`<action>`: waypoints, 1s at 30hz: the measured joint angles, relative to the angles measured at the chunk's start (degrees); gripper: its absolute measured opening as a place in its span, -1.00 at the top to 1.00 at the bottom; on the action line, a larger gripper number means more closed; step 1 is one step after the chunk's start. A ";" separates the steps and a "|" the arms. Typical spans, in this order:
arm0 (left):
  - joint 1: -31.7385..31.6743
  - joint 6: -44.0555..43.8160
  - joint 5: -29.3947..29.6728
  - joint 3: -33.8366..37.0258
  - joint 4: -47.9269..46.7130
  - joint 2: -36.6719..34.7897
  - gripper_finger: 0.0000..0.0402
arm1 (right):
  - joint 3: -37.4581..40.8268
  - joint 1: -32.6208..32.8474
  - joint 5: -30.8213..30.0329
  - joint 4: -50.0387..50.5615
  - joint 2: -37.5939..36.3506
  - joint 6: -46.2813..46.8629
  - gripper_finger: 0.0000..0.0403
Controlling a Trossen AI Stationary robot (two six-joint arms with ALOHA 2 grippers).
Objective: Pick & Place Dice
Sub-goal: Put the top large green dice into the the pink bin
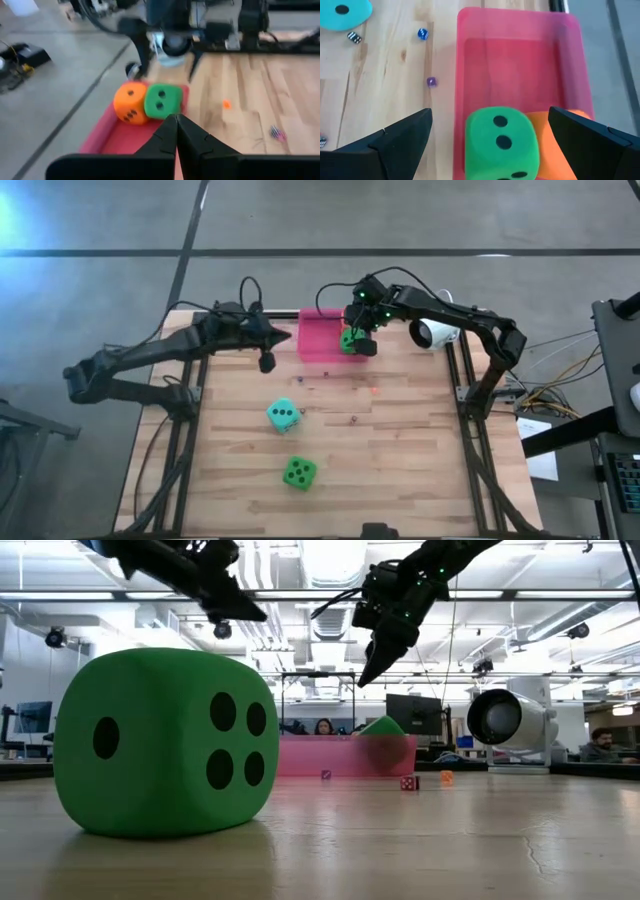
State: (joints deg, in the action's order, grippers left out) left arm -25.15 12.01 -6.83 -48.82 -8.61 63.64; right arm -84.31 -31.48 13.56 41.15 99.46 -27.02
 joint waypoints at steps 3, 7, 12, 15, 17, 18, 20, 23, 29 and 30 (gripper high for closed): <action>0.16 0.02 -0.15 0.44 -5.48 -1.38 0.96 | 0.00 0.09 0.00 -0.11 0.00 1.43 -0.97; 0.14 1.22 0.02 0.51 -6.48 -1.74 0.96 | 0.00 0.22 0.00 -0.11 0.02 4.36 -0.97; 0.14 1.51 0.00 0.44 -5.98 -1.77 0.96 | 0.00 0.20 -0.02 0.06 0.02 10.61 -0.97; 0.14 1.52 0.01 0.46 -5.97 -1.80 0.96 | 0.11 0.22 -0.02 0.09 0.02 11.73 -0.97; 0.14 1.53 0.00 0.44 -5.88 -1.80 0.96 | 0.11 0.22 -0.02 0.09 0.02 10.82 -0.97; 0.14 1.53 0.00 0.44 -5.82 -1.80 0.96 | 0.11 0.22 -0.04 0.09 0.02 10.55 -0.97; 0.14 1.53 0.00 0.44 -5.84 -1.82 0.96 | 0.23 0.22 -0.02 0.23 0.02 10.89 -0.97; 0.14 1.53 0.00 0.44 -5.85 -1.82 0.96 | 0.88 0.22 0.00 0.26 0.02 11.38 -0.97; 0.14 1.55 0.00 0.44 -5.87 -1.82 0.96 | 3.60 0.14 1.42 -0.20 0.02 12.44 -0.97; 0.14 1.55 0.00 0.44 -5.89 -1.82 0.96 | 4.34 0.11 1.96 -1.01 0.02 12.50 -0.97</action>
State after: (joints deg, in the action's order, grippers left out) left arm -25.02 13.56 -6.83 -48.38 -14.50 61.82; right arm -79.97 -31.38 15.52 40.14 99.48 -14.51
